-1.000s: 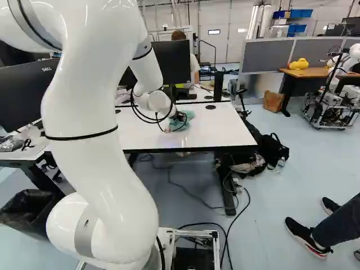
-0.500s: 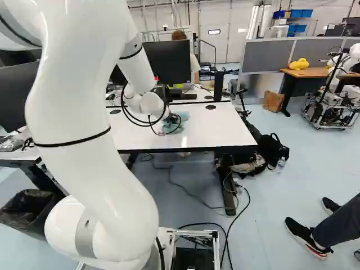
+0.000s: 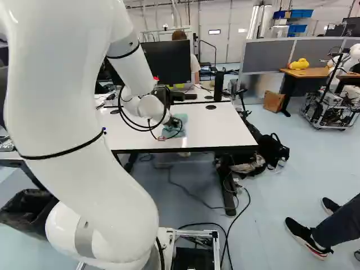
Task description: Clean the table with the green towel
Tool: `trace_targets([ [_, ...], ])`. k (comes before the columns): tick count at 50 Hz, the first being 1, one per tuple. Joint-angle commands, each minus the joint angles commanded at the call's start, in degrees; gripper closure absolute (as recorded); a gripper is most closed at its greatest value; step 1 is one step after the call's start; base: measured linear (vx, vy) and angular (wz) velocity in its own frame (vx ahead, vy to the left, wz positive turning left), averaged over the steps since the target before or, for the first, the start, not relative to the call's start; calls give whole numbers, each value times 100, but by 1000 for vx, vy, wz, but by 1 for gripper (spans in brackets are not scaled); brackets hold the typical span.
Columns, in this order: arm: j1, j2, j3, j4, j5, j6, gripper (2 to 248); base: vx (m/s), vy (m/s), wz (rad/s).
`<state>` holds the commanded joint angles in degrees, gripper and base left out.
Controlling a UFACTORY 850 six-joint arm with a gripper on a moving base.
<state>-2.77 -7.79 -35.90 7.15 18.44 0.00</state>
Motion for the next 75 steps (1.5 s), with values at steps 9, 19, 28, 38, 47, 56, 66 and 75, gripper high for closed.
trace_targets([
  [9, -175, -20, -22, 0, 0, 0, 215, 0, 0, 0],
  [19, -373, -50, -56, 0, 0, 0, 215, 0, 0, 0],
  [28, -550, -88, -97, 0, 0, 0, 215, 0, 0, 0],
  [38, -736, -200, -224, 0, 0, 0, 215, 0, 0, 0],
  [47, -871, -370, -419, 0, 0, 0, 215, 0, 0, 0],
  [56, -901, -587, -672, 0, 0, 0, 215, 0, 0, 0],
  [66, -866, -832, -963, 0, 0, 0, 215, 0, 0, 0],
  [75, -827, -1048, -1226, 0, 0, 0, 215, 0, 0, 0],
])
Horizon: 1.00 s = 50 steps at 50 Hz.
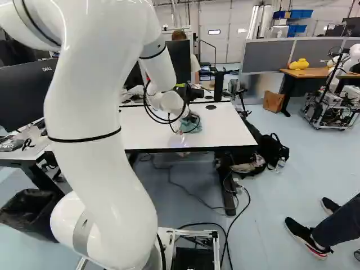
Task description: Clean the table with the green towel
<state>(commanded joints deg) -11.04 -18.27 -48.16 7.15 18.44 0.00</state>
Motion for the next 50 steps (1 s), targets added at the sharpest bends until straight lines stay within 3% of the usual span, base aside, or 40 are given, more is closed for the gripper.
trace_targets([
  [25, 263, -480, -600, 0, 0, 0, 215, 0, 0, 0],
  [50, 633, -244, -303, 0, 0, 0, 215, 0, 0, 0],
])
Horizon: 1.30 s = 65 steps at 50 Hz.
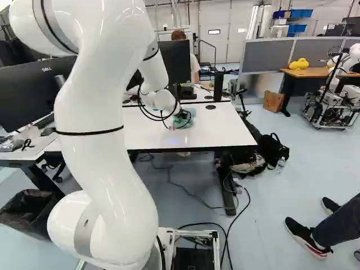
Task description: Clean the table with the green towel
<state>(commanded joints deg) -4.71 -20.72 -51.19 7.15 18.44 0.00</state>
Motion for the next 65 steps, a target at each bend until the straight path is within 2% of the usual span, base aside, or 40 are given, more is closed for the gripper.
trace_targets([
  [24, 216, 553, 677, 0, 0, 0, 215, 0, 0, 0],
  [36, 229, 859, 1038, 0, 0, 0, 215, 0, 0, 0],
  [49, 113, 1130, 1350, 0, 0, 0, 215, 0, 0, 0],
  [65, -184, 1099, 1315, 0, 0, 0, 215, 0, 0, 0],
])
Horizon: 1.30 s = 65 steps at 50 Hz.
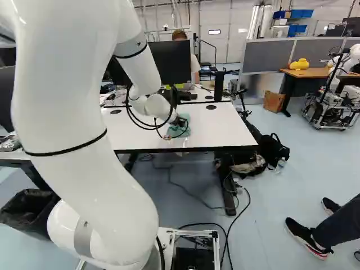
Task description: Clean the table with the green towel
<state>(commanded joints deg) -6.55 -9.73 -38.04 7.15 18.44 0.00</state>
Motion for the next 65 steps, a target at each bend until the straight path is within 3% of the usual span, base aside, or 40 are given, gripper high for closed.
trace_targets([
  [23, -7, 31, -26, 0, 0, 0, 215, 0, 0, 0],
  [65, 765, 465, 30, 0, 0, 0, 215, 0, 0, 0],
])
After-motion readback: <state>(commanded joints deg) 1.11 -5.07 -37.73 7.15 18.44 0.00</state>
